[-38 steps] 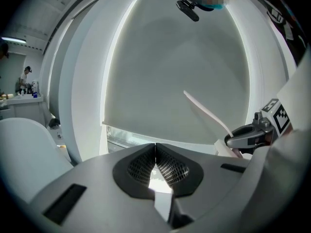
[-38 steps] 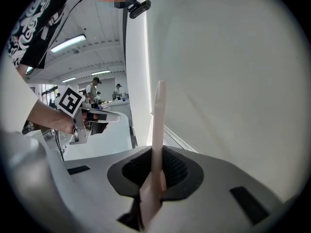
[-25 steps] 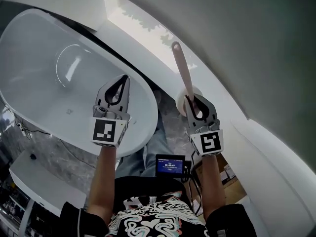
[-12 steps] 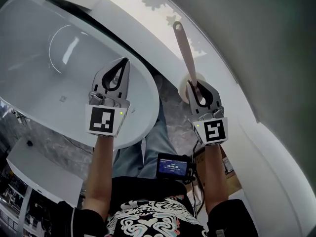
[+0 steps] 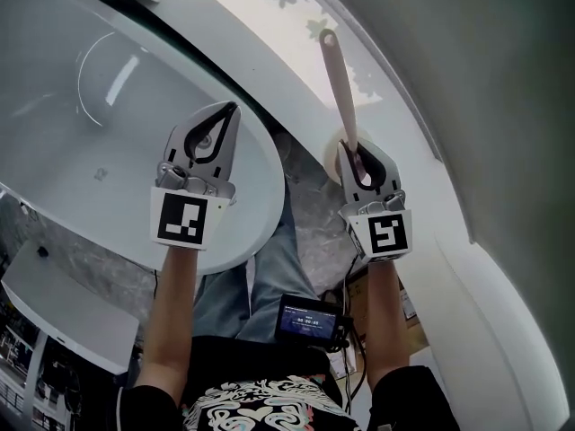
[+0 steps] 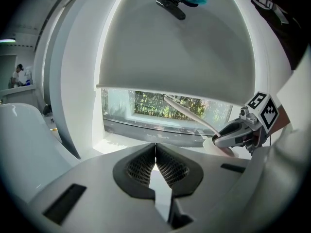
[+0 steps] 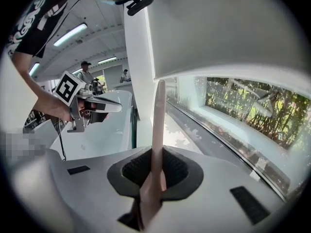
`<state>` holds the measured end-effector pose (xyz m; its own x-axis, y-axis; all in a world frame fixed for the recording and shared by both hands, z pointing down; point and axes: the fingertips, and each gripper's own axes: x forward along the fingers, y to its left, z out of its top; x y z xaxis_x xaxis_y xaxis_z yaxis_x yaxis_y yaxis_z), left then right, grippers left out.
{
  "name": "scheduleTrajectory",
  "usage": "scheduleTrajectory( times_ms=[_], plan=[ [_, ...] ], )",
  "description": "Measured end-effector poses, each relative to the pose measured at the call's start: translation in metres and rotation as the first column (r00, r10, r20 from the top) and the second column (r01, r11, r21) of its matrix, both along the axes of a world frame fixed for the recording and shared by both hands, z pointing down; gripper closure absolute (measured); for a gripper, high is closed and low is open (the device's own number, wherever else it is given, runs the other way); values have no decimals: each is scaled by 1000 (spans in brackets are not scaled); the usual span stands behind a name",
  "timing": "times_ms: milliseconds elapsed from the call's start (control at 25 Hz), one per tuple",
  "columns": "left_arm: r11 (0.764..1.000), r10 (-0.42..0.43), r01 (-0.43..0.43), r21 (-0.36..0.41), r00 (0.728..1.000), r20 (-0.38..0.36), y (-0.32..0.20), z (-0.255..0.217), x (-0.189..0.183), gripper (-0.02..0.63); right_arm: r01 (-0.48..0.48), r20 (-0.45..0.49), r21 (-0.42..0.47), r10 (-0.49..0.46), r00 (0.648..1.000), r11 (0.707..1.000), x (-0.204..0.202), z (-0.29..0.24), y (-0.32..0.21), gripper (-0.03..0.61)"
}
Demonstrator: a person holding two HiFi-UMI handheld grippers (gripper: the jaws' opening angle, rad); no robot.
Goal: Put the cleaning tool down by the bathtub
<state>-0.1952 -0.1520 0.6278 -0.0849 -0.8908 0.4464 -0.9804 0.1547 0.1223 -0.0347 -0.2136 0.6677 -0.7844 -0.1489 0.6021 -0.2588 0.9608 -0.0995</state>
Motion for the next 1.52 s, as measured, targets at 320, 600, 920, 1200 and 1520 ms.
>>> scheduleTrajectory(
  times_ms=[320, 600, 920, 1200, 1520],
  plan=[
    [1000, -6, 6, -19, 1000, -7, 0, 32, 6, 597, -15, -40, -9, 14, 999, 1000, 10, 41, -5, 508],
    [999, -1, 0, -32, 1000, -30, -6, 52, 15, 597, -9, -81, -11, 8, 997, 1000, 15, 71, -11, 508],
    [999, -2, -1, -42, 998, -55, -5, 66, 24, 597, 25, -146, -1, -25, 989, 1000, 20, 102, -12, 508],
    [998, -10, 7, -60, 998, -60, -1, 74, 22, 597, -4, -180, -28, -1, 984, 1000, 22, 125, -16, 508],
    [998, -23, 19, -61, 997, -75, -3, 80, 17, 597, -31, -261, -34, 21, 965, 999, 28, 148, -20, 508]
  ],
)
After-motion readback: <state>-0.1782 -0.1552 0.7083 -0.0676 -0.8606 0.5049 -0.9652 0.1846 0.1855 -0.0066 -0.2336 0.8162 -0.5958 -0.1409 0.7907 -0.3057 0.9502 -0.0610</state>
